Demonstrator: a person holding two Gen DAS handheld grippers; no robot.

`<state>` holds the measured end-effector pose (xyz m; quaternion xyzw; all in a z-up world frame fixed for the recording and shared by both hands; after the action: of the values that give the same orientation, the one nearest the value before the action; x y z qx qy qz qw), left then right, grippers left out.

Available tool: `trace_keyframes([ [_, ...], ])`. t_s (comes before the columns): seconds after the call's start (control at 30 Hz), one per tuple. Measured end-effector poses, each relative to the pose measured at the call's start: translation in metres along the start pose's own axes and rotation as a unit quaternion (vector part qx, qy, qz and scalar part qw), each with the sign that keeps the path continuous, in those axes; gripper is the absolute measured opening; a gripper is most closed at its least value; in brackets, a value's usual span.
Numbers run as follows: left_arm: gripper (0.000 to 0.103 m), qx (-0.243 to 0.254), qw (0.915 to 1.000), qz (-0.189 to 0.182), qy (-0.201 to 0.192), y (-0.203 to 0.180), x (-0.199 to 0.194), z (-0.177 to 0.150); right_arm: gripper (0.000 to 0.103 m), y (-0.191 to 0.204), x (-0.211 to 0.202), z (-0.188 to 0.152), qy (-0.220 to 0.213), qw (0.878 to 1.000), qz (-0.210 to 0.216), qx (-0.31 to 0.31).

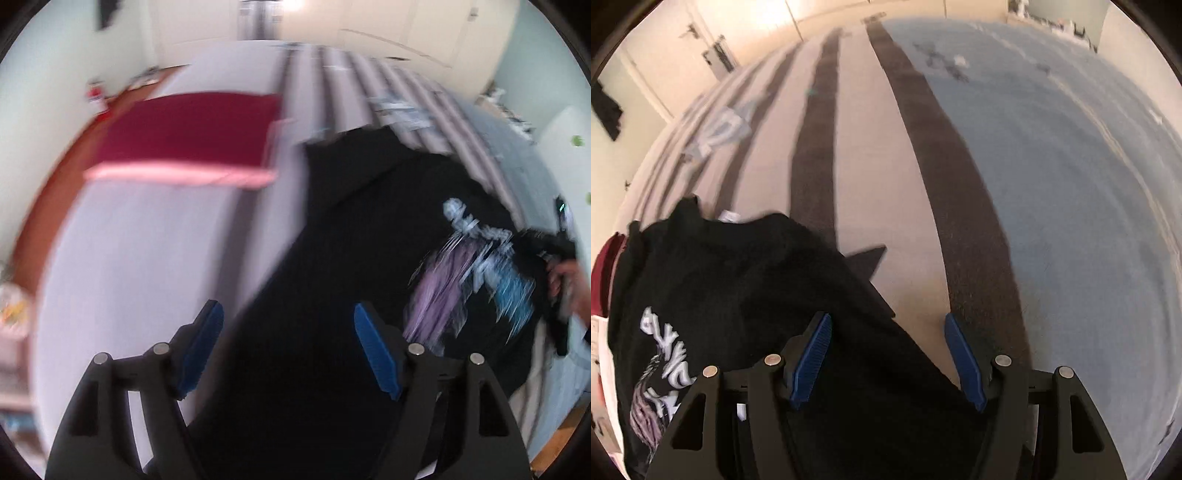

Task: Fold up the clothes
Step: 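Lift the sweatshirt with both tools and shake it out above the bed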

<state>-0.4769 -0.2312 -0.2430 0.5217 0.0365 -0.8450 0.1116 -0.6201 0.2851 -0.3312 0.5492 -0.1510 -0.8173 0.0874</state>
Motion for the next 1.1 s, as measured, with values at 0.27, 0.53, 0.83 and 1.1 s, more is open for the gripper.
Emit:
trace_keyframes([
  [0.27, 0.071, 0.113, 0.9904, -0.076, -0.024, -0.167, 0.081, 0.101, 0.004, -0.012, -0.029, -0.022, -0.02, 0.999, 0.031, 0.025],
  [0.53, 0.071, 0.202, 0.9781, -0.017, -0.047, -0.231, 0.141, 0.145, 0.004, -0.005, -0.06, -0.061, -0.046, 0.998, 0.03, 0.001],
  [0.83, 0.027, 0.24, 0.969, -0.018, -0.055, -0.227, 0.147, 0.13, 0.004, -0.001, -0.037, -0.052, -0.053, 0.998, 0.034, 0.021],
  [1.1, 0.003, 0.181, 0.9801, -0.047, -0.066, -0.198, 0.086, 0.145, 0.003, 0.006, -0.06, -0.04, -0.081, 0.996, 0.025, 0.019],
])
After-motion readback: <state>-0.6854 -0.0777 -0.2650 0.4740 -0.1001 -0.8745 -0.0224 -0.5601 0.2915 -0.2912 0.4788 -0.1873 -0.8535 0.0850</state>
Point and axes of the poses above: each gripper's, at about its wrist camera, not at the fingertips, and x roughly the way its jaws point, y to its left, z to its top, the point moved 5 cm from there along x, roughly the way its jaws point, and after that the axes turned 12 degrees about z, right-handed, at the moved point
